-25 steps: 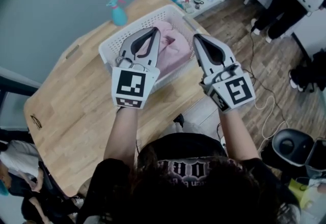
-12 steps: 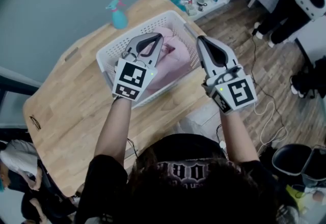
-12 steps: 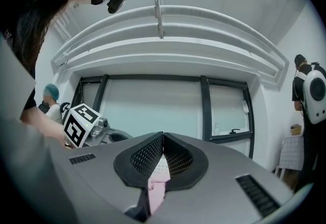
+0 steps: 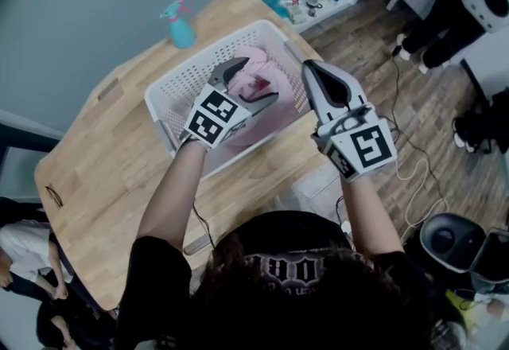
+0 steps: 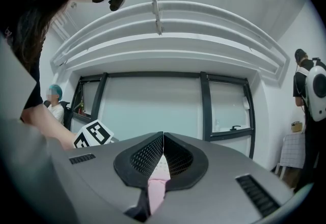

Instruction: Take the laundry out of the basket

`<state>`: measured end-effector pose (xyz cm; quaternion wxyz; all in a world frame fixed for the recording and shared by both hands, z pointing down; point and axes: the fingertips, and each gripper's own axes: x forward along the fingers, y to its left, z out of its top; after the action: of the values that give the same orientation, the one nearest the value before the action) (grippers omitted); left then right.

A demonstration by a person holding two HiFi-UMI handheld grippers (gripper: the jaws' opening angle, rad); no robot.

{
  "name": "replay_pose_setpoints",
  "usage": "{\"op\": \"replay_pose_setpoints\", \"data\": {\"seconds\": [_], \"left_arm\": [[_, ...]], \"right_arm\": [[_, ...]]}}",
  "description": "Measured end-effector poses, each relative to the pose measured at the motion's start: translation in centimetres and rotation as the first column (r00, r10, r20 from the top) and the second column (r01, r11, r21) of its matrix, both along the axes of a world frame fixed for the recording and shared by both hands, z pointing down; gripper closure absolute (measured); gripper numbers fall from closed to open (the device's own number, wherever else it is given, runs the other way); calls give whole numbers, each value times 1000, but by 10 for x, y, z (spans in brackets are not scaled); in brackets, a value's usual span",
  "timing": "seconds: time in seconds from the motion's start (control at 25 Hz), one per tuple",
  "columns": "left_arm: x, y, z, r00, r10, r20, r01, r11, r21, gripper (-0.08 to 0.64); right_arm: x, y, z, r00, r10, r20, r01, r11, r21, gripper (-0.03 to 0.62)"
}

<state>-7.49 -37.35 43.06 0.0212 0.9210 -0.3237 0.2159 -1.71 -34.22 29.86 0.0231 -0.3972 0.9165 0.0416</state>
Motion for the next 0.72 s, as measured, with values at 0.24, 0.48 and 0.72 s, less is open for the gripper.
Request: {"op": "replay_pose_setpoints", "data": {"seconds": [0.24,0.48,0.72], "left_arm": [[9,-5,46,996,50,73,-44,996,-75,51],[7,-11,73,982,64,177,-46,994,-103,43],[5,-19,89,968,78,241,-50,992,-119,46]], "right_arm": [[-3,-6,-1,1000,-5,21,5,1000,-4,565],[-3,-10,6,1000,-9,3,9,1000,7,565],[-6,-13,10,1000,-11,-18,11,1000,-9,565]]}}
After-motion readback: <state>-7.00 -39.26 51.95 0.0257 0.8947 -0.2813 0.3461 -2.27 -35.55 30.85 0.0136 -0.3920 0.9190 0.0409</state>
